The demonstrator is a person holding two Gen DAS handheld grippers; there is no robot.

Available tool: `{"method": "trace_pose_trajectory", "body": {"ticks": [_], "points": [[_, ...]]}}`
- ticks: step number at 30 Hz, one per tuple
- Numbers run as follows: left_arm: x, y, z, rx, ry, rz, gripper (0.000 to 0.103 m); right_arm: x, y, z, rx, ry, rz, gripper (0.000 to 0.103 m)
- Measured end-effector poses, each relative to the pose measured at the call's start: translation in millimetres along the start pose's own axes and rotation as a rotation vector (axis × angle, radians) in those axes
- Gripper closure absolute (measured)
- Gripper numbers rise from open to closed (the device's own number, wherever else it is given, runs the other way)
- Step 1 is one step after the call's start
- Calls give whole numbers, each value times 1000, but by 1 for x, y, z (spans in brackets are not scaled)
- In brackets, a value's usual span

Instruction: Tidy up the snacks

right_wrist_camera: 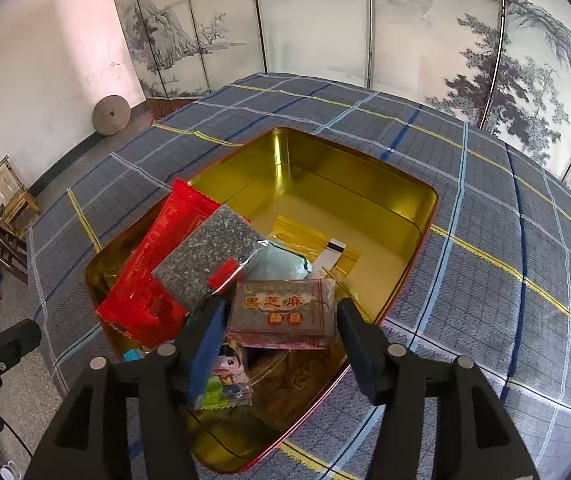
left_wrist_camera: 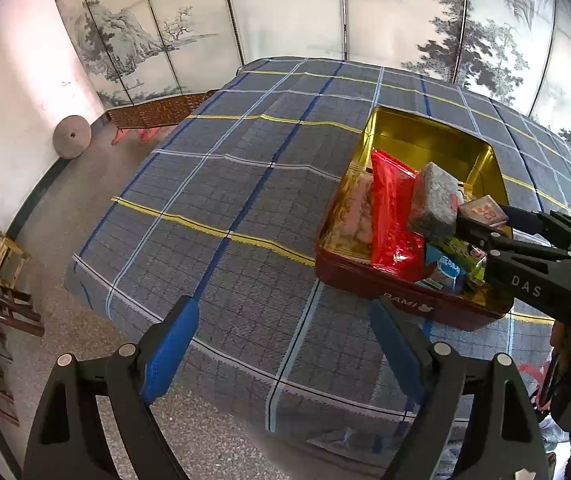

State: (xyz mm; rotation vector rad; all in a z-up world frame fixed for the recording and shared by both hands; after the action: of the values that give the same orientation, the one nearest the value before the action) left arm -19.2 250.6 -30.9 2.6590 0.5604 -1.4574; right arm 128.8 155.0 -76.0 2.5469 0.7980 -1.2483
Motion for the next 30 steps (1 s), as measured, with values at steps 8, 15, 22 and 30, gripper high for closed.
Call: {"method": "trace_pose_trajectory", "body": {"ticks": [8, 15, 22, 30], "points": [[-1, 2, 1, 0, 5, 1, 16, -13, 0, 3, 21, 29, -17, 34], [-2, 4, 2, -1, 4, 4, 16, -36, 3, 11, 87, 81, -28, 23], [-2, 9, 5, -4, -7, 6, 14, -50, 7, 25, 135, 73, -26, 14], [-3, 12, 6, -4, -6, 7, 12, -60, 12, 41, 127, 64, 61, 14]]}}
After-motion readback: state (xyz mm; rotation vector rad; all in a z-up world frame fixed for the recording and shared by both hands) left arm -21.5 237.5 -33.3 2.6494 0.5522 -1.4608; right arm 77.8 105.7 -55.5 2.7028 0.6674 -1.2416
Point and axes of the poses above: each gripper's, at about its wrist camera, not at the fingertips, and x roughly the way its jaws point, y to its right, z to its underside, the point moved 5 cm from there along x, roughly the way its jaws point, and after that the axes turned 1 degree about x, right-handed, at the moved point
